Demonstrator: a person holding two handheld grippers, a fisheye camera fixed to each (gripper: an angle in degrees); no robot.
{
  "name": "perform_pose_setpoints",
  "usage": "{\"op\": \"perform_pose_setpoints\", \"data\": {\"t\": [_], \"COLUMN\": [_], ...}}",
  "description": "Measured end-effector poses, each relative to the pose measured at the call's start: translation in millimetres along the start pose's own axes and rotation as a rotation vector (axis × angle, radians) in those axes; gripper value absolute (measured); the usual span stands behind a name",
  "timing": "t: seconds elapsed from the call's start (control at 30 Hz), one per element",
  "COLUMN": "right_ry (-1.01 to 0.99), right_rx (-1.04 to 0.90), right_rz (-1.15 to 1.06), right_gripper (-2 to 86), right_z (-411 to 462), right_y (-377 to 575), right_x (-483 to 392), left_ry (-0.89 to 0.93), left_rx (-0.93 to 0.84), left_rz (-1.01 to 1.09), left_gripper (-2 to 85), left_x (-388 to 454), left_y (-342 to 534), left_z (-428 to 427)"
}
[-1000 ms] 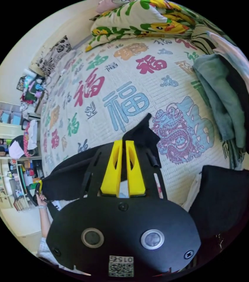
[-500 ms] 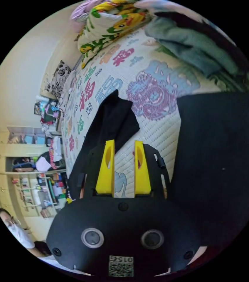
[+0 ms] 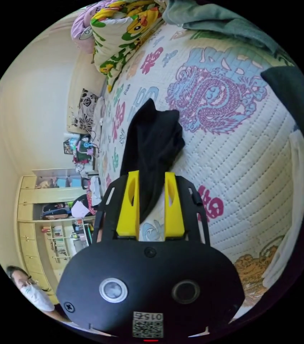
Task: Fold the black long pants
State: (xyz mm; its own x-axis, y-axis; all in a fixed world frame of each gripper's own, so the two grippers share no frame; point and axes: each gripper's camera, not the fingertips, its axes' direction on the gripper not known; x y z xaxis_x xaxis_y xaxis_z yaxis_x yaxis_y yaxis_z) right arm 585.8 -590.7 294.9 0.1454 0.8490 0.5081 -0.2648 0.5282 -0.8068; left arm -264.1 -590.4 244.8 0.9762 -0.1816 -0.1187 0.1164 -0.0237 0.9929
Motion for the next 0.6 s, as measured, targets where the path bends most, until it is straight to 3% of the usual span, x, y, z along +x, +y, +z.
{"op": "perform_pose_setpoints", "data": {"t": [0.2,0.3,0.5,0.6], "right_ry": [-0.108,-0.078,-0.038,0.047], "right_rx": [0.026,0.055,0.007,-0.060], "right_rz": [0.070,0.044,-0.086,-0.104], "right_gripper": [5.4,4.3,4.0,4.6], "right_z": [8,-3,-45,-54], "right_y": [-13,-7,39,79], "right_x": [9,-1,-19,-9], "left_ry": [0.114,0.113,0.187,0.140], "left_rx": [-0.064,-0.060,-0.072,-0.084], "left_rz": [0.010,0.126,0.285,0.354], "left_gripper": [7.5,5.7,4.7,4.9], "left_x": [14,41,67,62], "left_y": [-11,-16,-20,-14], "left_z": [43,39,-22,-59]}}
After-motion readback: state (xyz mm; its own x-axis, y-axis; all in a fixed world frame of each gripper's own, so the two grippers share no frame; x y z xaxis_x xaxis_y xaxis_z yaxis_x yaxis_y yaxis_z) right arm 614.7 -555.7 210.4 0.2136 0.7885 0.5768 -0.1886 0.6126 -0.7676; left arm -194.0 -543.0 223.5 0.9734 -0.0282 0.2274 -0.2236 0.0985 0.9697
